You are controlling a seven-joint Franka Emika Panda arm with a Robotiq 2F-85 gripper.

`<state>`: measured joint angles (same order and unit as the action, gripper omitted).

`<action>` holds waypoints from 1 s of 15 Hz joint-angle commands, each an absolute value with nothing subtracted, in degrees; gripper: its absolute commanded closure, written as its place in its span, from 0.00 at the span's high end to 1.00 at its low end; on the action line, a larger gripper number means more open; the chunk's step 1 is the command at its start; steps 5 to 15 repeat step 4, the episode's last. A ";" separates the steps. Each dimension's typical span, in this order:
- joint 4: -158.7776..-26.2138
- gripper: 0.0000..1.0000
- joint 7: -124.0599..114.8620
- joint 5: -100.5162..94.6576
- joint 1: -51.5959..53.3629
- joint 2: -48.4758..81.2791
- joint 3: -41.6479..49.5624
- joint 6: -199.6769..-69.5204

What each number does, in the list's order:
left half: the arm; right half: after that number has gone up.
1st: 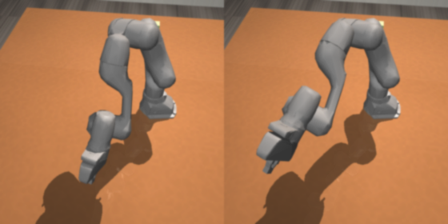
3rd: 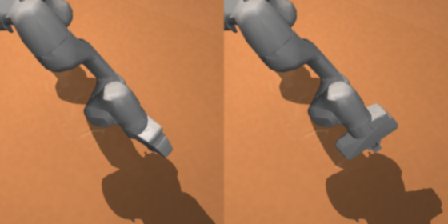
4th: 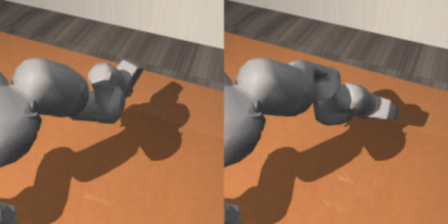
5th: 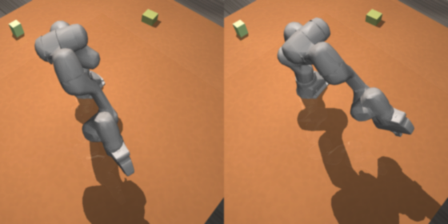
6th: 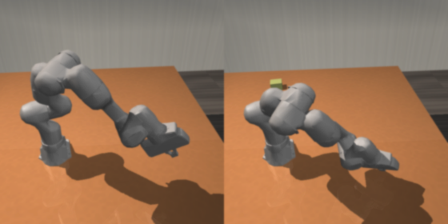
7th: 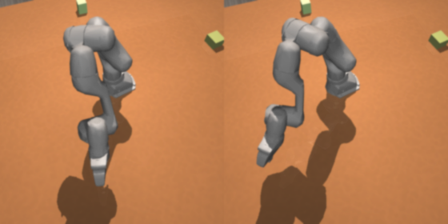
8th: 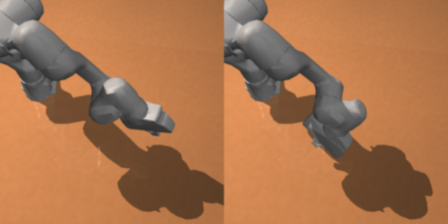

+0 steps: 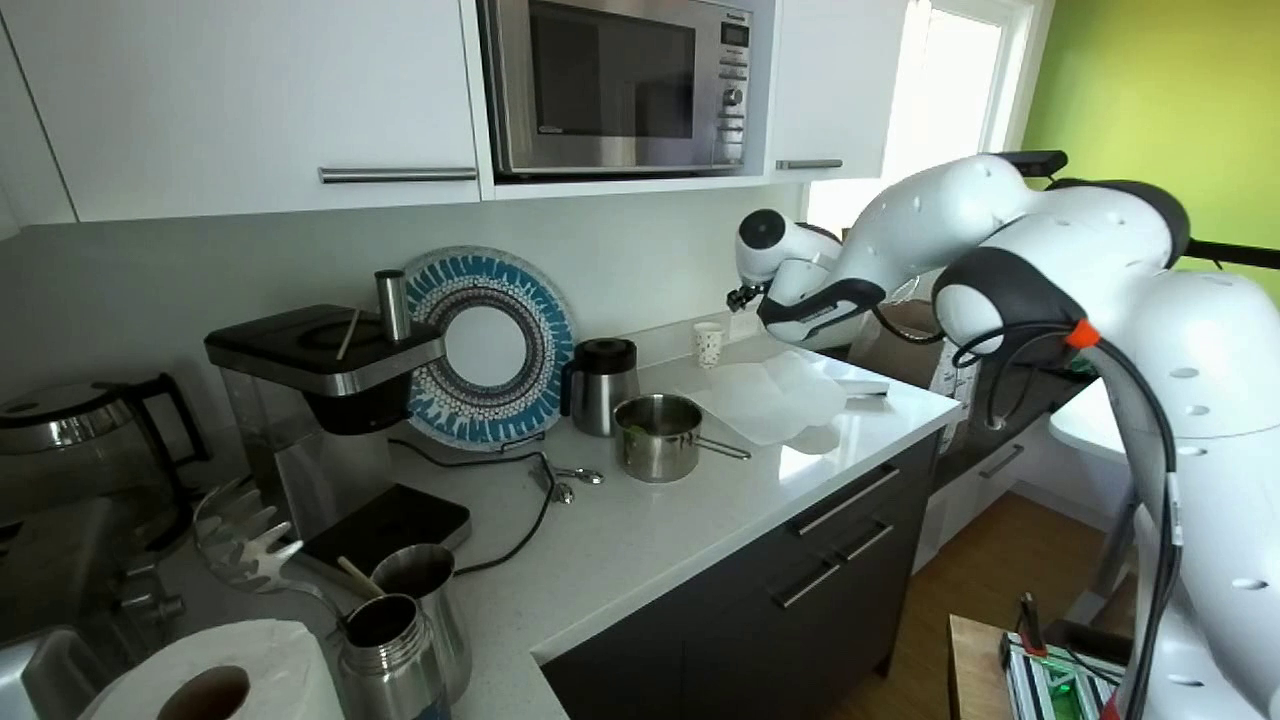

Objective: Place the paper towel on the right side of the counter

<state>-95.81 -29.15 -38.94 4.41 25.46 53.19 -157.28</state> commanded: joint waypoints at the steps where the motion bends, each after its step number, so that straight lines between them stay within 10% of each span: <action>1: -103.84 1.00 -15.30 -31.76 5.91 11.08 51.32 -156.98; 15: -100.57 1.00 -15.30 -31.36 4.89 13.00 51.81 -156.92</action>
